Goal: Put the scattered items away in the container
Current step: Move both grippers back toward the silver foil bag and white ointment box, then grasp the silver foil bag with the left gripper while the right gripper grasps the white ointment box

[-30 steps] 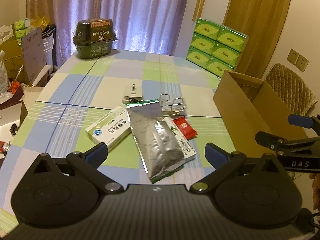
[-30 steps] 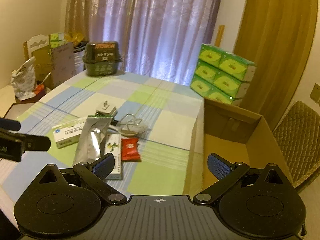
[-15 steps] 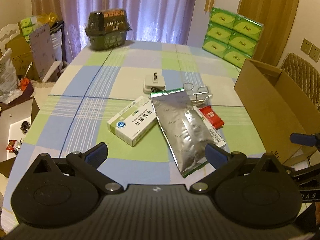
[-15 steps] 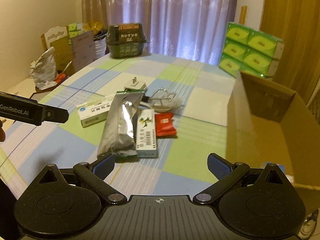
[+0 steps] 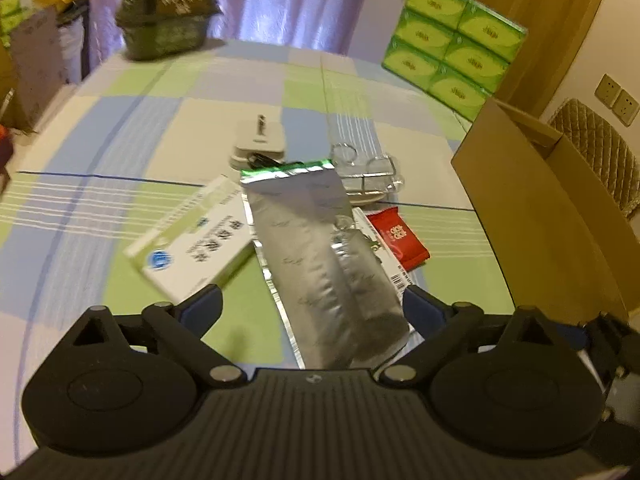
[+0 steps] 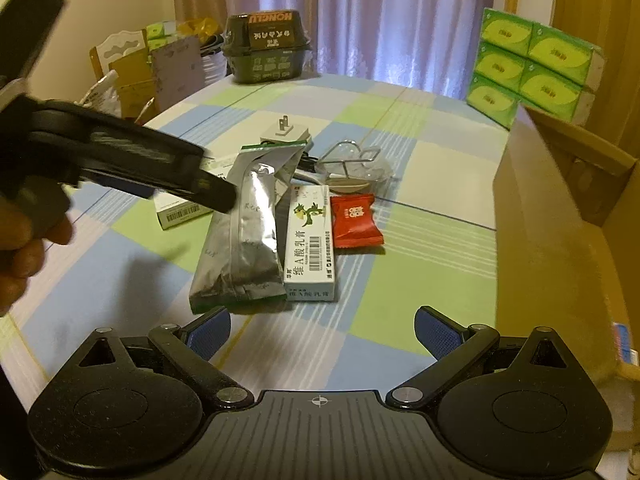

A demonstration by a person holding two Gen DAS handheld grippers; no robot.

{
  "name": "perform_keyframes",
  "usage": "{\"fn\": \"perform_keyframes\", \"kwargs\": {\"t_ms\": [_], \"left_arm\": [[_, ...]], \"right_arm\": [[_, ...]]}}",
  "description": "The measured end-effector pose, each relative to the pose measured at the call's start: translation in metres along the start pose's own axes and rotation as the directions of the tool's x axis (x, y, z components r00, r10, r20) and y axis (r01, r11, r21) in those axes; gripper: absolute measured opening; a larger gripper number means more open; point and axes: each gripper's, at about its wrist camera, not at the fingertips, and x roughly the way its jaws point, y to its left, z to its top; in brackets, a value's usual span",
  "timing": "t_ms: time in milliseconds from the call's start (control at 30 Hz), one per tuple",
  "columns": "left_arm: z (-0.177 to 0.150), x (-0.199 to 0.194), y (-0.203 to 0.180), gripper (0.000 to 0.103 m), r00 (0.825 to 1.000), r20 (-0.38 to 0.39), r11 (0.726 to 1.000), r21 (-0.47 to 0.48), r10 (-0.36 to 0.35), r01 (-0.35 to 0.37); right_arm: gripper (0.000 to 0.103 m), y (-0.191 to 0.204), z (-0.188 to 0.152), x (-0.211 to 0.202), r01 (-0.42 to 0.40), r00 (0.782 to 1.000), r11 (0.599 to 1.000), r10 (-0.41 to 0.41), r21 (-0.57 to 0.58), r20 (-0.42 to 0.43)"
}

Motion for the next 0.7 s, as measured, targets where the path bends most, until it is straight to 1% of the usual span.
{"fn": "perform_keyframes", "kwargs": {"t_ms": [200,300,367,400,433,533,633,700], "left_arm": [[0.015,0.038,-0.003,0.092,0.999,-0.049,1.000,-0.026,-0.017,0.016],[0.018,0.050,-0.004,0.078,0.998,-0.065,1.000,0.002,-0.001,0.001],[0.019,0.052,-0.004,0.073,0.998,-0.070,1.000,0.015,0.008,-0.007],[0.018,0.052,-0.004,0.067,0.997,-0.072,1.000,0.027,0.007,-0.005],[0.018,0.051,-0.003,0.057,0.997,-0.077,0.999,0.041,0.001,0.002],[0.015,0.040,-0.002,0.044,0.995,-0.097,0.994,0.105,0.005,0.005],[0.007,0.025,0.004,0.038,0.993,-0.115,0.983,0.184,0.028,-0.006],[0.001,0.019,0.011,0.036,0.990,-0.134,0.978,0.209,0.036,-0.008]], "right_arm": [[0.103,-0.005,0.000,0.018,-0.010,1.000,1.000,0.011,0.017,-0.020],[0.103,-0.007,-0.003,0.023,-0.011,1.000,0.999,0.012,0.031,-0.029],[0.103,-0.009,-0.005,0.025,-0.013,1.000,0.999,0.014,0.041,-0.028],[0.103,-0.010,-0.004,0.026,-0.014,1.000,0.999,0.015,0.045,-0.026],[0.103,-0.012,-0.004,0.026,-0.016,1.000,0.999,0.018,0.050,-0.023],[0.103,-0.015,-0.001,0.029,-0.030,0.999,0.998,0.031,0.061,-0.009],[0.103,-0.017,0.007,0.037,-0.046,0.999,0.997,0.046,0.069,0.000],[0.102,-0.016,0.013,0.045,-0.054,0.999,0.996,0.054,0.065,0.004]]}}
